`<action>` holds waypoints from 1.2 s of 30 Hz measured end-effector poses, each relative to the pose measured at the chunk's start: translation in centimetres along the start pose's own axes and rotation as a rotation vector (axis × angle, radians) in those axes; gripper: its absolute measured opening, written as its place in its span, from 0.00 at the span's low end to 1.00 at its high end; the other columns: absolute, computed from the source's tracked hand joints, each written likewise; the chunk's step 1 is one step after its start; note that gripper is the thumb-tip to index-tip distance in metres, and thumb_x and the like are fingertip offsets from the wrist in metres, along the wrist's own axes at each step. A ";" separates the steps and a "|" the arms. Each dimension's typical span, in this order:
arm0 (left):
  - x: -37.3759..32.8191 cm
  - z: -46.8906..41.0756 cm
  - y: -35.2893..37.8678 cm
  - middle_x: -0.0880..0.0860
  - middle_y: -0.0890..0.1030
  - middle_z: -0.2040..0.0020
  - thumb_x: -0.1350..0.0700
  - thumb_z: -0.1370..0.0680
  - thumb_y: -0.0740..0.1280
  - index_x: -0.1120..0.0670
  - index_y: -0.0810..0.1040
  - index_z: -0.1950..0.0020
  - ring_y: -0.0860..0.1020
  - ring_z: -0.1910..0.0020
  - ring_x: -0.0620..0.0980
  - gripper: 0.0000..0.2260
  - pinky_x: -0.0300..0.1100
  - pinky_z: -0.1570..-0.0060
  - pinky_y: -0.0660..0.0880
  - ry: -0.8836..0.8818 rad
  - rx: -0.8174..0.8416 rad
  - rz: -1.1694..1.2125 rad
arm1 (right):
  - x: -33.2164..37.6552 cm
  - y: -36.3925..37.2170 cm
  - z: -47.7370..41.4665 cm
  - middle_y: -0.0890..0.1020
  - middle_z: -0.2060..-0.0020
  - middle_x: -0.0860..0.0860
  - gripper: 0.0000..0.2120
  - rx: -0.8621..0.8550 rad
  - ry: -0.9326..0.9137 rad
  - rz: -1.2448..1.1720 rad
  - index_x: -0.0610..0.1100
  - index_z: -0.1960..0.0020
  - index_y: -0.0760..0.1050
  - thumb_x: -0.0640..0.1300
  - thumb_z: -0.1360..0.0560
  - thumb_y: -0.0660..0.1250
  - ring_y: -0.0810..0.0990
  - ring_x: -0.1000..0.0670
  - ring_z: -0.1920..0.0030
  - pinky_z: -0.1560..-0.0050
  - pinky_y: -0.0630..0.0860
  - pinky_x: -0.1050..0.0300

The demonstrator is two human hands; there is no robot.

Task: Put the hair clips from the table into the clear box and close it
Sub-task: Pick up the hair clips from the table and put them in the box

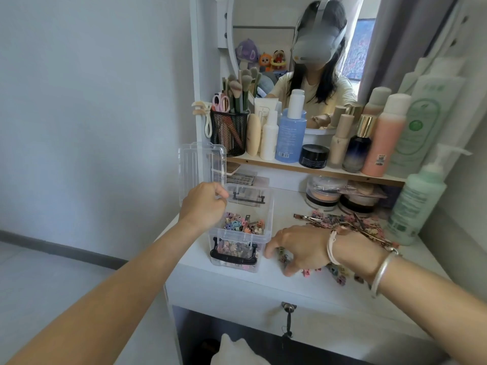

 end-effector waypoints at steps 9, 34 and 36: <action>0.1 -0.2 0.0 0.53 0.76 0.36 0.63 0.22 0.60 0.57 0.78 0.44 0.72 0.36 0.54 0.11 0.46 0.36 0.67 0.004 -0.002 -0.004 | -1.3 -1.0 -0.8 0.82 0.50 0.49 0.07 -0.230 0.010 -0.130 0.42 0.52 0.81 0.37 0.27 0.66 0.74 0.55 0.54 0.49 0.70 0.65; -0.4 -0.4 0.5 0.54 0.77 0.36 0.64 0.23 0.60 0.58 0.78 0.43 0.72 0.35 0.54 0.11 0.45 0.37 0.67 0.021 0.008 -0.024 | -2.6 -0.5 1.4 0.71 0.34 0.50 0.35 0.082 0.144 -0.181 0.53 0.29 0.60 0.55 0.32 0.71 0.73 0.48 0.38 0.38 0.68 0.57; -0.4 -0.4 0.6 0.54 0.77 0.36 0.63 0.23 0.60 0.58 0.78 0.43 0.72 0.35 0.54 0.11 0.45 0.37 0.67 0.019 0.009 -0.027 | -2.2 -0.2 0.8 0.71 0.34 0.48 0.37 0.064 0.119 -0.108 0.53 0.29 0.59 0.55 0.33 0.72 0.70 0.47 0.35 0.35 0.66 0.55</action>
Point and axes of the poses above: each hand's wrist, its own z-axis away from the middle knuckle, its own y-axis out of the palm, x = y × z, the point moved 6 cm from there along -z, towards the middle knuckle
